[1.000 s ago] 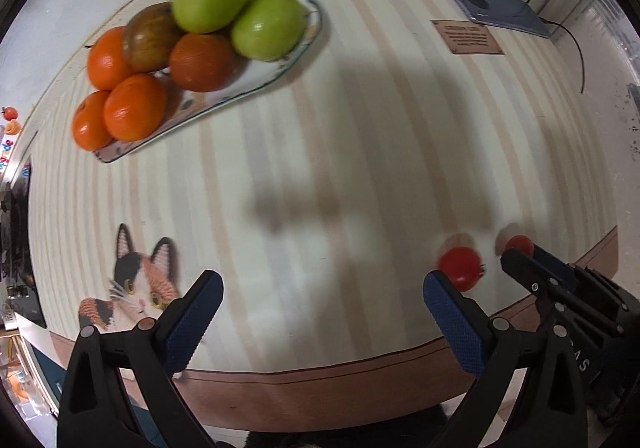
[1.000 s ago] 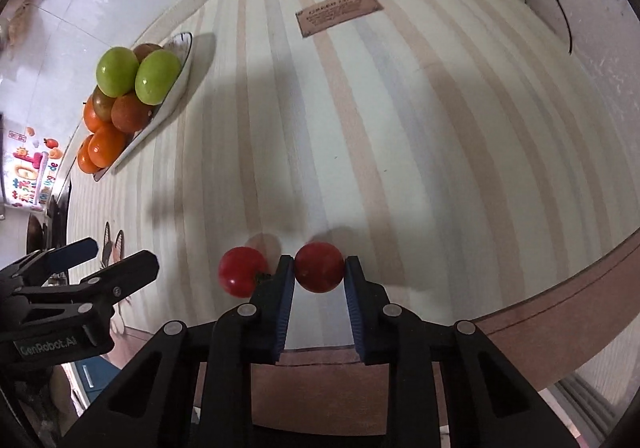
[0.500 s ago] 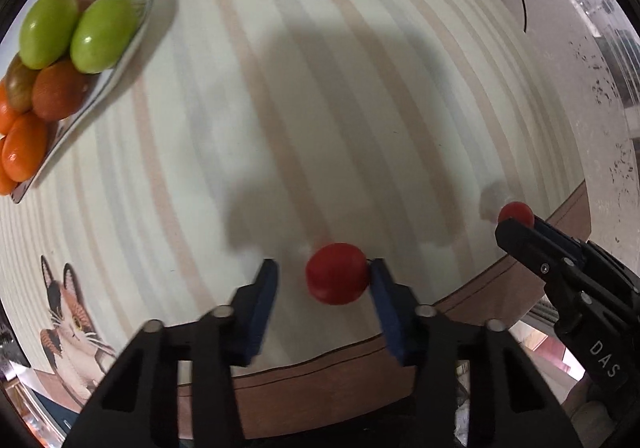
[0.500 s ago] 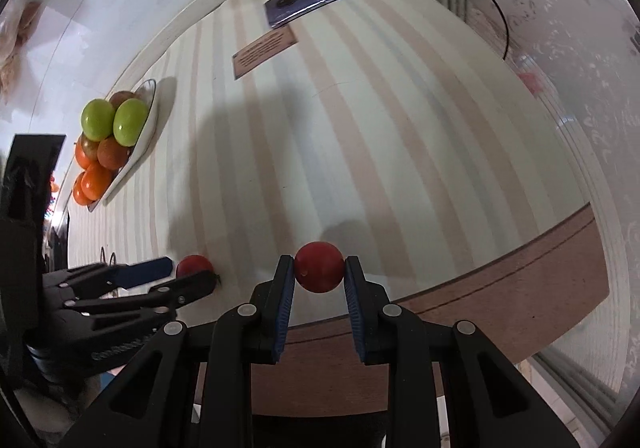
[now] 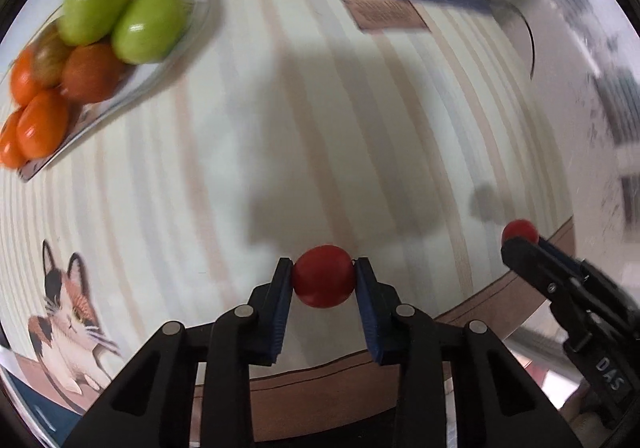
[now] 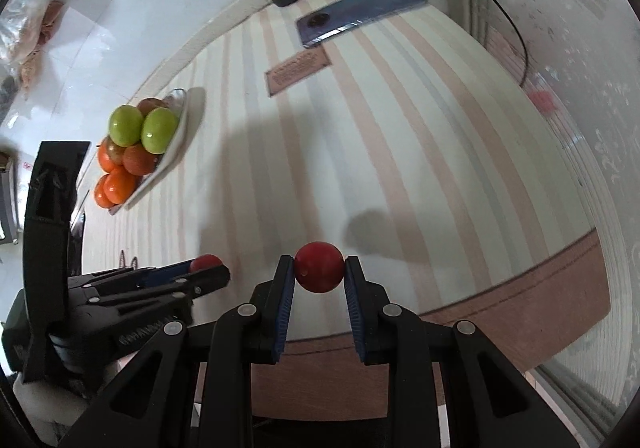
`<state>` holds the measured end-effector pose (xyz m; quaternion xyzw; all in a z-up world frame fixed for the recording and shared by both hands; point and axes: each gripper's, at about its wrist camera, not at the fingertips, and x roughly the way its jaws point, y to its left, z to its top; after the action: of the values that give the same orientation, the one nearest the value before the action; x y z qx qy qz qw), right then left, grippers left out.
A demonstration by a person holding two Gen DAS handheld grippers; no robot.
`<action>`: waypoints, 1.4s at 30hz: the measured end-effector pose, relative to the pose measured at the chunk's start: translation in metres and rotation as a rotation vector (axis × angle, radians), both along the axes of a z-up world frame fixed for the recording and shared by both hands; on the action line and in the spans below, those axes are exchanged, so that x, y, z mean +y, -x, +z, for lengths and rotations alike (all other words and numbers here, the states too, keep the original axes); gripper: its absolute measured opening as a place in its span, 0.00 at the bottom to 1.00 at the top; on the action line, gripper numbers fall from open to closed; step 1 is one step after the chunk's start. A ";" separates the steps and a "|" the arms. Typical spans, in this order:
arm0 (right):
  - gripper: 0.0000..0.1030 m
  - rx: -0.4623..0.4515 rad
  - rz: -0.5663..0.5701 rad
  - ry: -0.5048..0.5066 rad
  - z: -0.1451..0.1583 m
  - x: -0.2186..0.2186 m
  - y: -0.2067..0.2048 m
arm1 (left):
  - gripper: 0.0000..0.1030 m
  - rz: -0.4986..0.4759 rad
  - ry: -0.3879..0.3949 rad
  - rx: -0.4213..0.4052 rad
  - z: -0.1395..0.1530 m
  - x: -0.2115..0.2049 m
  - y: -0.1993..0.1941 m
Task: Organize fruits
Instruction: 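Place the tomatoes on the plate with both tools and open them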
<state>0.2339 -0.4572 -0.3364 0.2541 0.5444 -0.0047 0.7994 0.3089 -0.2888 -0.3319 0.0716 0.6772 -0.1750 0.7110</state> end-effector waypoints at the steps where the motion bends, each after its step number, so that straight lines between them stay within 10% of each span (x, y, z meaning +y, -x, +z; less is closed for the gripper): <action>1: 0.27 -0.007 0.009 -0.005 0.003 0.003 -0.003 | 0.28 0.033 0.017 -0.006 0.006 0.011 -0.004; 15: 0.27 -0.155 0.239 -0.073 0.027 0.121 -0.111 | 0.28 0.444 0.176 -0.072 0.059 0.157 -0.100; 36: 0.27 -0.140 0.344 -0.056 -0.014 0.194 -0.196 | 0.28 0.464 0.085 -0.027 0.022 0.176 -0.163; 42: 0.69 -0.159 0.345 -0.064 -0.013 0.195 -0.197 | 0.33 0.475 0.093 -0.012 0.022 0.178 -0.165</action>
<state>0.4309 -0.2621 -0.3492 0.1817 0.5150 0.1698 0.8203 0.4736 -0.1104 -0.3102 -0.1215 0.6620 -0.0334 0.7389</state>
